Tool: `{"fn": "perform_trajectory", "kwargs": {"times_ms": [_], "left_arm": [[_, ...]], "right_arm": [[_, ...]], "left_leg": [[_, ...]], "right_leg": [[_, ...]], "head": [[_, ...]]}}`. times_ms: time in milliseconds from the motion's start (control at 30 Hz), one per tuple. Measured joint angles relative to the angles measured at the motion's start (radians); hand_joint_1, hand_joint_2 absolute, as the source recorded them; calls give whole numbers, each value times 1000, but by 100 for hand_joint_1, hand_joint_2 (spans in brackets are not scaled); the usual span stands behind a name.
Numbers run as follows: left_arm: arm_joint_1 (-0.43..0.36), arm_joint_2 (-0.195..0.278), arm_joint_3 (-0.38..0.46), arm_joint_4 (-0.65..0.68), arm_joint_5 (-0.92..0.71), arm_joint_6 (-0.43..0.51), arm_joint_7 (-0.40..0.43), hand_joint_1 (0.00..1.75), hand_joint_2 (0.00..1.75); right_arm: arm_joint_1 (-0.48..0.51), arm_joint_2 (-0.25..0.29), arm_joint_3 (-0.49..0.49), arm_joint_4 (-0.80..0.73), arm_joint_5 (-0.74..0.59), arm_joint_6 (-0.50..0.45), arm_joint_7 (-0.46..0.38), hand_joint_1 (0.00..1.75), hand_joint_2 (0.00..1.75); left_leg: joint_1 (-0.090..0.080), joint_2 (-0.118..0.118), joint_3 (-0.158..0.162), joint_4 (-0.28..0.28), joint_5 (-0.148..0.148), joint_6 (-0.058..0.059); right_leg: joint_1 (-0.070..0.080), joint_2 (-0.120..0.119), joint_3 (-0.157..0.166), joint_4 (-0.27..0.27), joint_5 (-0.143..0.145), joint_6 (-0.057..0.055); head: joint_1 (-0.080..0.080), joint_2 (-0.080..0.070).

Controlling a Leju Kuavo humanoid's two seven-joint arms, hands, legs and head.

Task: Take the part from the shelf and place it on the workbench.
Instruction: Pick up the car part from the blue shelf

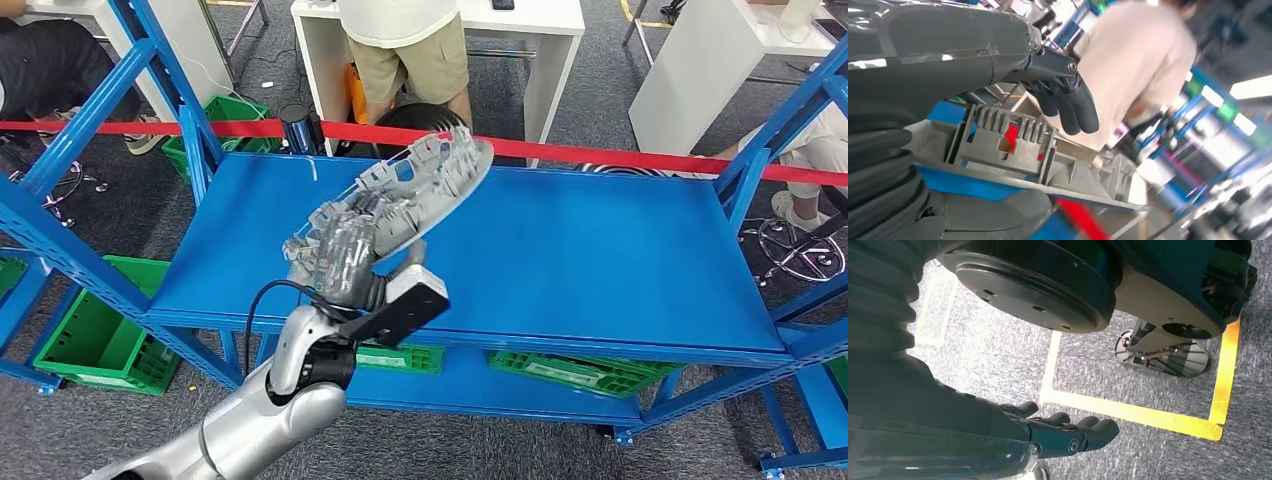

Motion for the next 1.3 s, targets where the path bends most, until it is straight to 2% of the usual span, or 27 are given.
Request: {"fn": "perform_trajectory", "kwargs": {"times_ms": [100, 300, 633, 733, 767, 867, 1067, 1300], "left_arm": [[-17, 17, -33, 25, 9, -40, 23, 175, 175], [-36, 41, -82, 66, 53, -186, 116, 175, 175], [-54, 61, -135, 111, 163, -389, 220, 171, 175], [-62, 66, -148, 121, 182, -440, 252, 125, 175], [-64, 68, -152, 125, 191, -458, 262, 89, 175], [-70, 74, -163, 135, 217, -502, 277, 3, 175], [-80, 83, -180, 154, 233, -537, 284, 0, 175], [-84, 88, -195, 159, 276, -531, 282, 0, 175]], "right_arm": [[-1, -2, 6, 0, -2, 1, 0, 0, 175], [-2, -3, 10, 0, -11, 8, 2, 0, 175], [-4, -4, 10, 0, -20, 14, 4, 0, 175], [-5, -4, 12, 0, -21, 15, 4, 0, 175], [-5, -4, 14, 0, -21, 16, 4, 0, 175], [-7, -4, 19, 0, -23, 16, 7, 0, 175], [-10, -5, 33, 0, -27, 16, 12, 0, 175], [-11, -7, 34, 0, -31, 16, 13, 0, 175]], "left_leg": [[0, 0, 0, 0, 0, 0], [0, 2, 0, 0, 0, 0], [0, 4, 0, 0, 0, 0], [0, 5, 0, 0, 0, 0], [0, 5, 0, 0, 0, 0], [0, 5, 0, 0, 0, 0], [0, 6, 0, 0, 0, 0], [0, 6, 0, 0, 0, 0]], "right_leg": [[0, 0, 0, 0, 0, 0], [0, 1, 0, 0, 0, 0], [0, 1, 0, 0, 0, 0], [0, 1, 0, 0, 0, 0], [0, 1, 1, 0, 0, 0], [0, 1, 1, 0, 0, 0], [0, 1, 1, 0, 0, 0], [0, 1, 1, 0, 0, 0]], "head": [[0, 0], [0, 0], [0, 0], [0, 0], [0, 0], [0, 0], [0, 0], [0, 0]]}}
